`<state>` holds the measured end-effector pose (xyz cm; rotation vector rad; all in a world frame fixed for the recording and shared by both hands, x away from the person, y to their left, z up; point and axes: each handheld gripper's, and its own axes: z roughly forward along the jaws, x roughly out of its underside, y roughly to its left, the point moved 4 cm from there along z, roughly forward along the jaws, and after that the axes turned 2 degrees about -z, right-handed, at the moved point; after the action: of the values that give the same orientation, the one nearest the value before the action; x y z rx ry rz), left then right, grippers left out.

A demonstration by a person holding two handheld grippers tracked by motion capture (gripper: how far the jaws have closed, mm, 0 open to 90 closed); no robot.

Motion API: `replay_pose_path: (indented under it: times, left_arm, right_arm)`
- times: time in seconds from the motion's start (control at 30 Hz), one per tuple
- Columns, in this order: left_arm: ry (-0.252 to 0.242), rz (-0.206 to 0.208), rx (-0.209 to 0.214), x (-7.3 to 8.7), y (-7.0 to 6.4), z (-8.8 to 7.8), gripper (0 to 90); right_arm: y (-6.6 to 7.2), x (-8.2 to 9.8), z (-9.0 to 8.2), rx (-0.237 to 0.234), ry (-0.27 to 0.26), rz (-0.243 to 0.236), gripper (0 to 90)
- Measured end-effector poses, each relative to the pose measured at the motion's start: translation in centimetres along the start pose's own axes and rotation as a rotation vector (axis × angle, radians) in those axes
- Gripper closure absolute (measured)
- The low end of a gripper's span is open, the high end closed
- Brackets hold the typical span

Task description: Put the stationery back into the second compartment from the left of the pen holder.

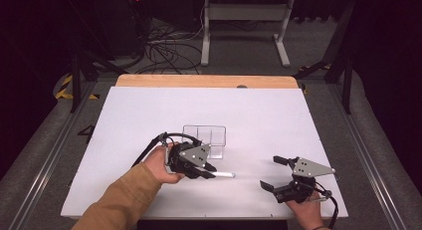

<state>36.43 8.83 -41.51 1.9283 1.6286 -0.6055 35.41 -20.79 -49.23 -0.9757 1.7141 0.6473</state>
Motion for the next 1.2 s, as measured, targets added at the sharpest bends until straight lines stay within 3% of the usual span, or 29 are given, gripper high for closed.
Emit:
replay_pose_path:
  times: [0.23, 0.43, 0.63, 0.67, 0.73, 0.87, 0.9, 1.2]
  left_arm:
    - [-0.127, -0.065, -0.038, -0.2, 0.4, -1.3, 78.4]
    - [-0.206, -0.1, -0.13, -0.6, 0.8, -2.2, 78.3]
    - [-0.277, -0.156, -0.172, -0.8, 1.4, -2.7, 78.4]
    - [-0.292, -0.183, -0.192, -0.8, 1.7, -2.8, 78.3]
    - [-0.308, -0.203, -0.192, -0.8, 1.8, -2.9, 78.4]
    - [-0.382, -0.263, -0.192, -0.9, 2.4, -3.2, 78.3]
    - [-0.406, -0.281, -0.212, -0.9, 2.6, -3.2, 78.3]
    - [-0.479, -0.342, -0.286, -1.2, 3.5, -3.6, 78.3]
  right_arm:
    - [0.0, 0.0, 0.0, 0.0, 0.001, -0.001, 2.7]
    - [0.0, 0.0, 0.0, 0.0, 0.0, 0.0, 2.7]
    - [0.0, 0.0, 0.0, -0.001, 0.0, -0.001, 2.7]
    - [0.0, 0.0, 0.0, -0.001, 0.0, -0.001, 2.7]
    - [0.0, 0.0, 0.0, -0.001, 0.0, -0.001, 2.7]
    - [0.0, 0.0, 0.0, -0.003, 0.0, -0.002, 2.7]
    - [0.0, 0.0, 0.0, -0.003, 0.0, -0.002, 2.7]
    - [0.1, 0.0, 0.0, -0.005, 0.0, -0.003, 2.7]
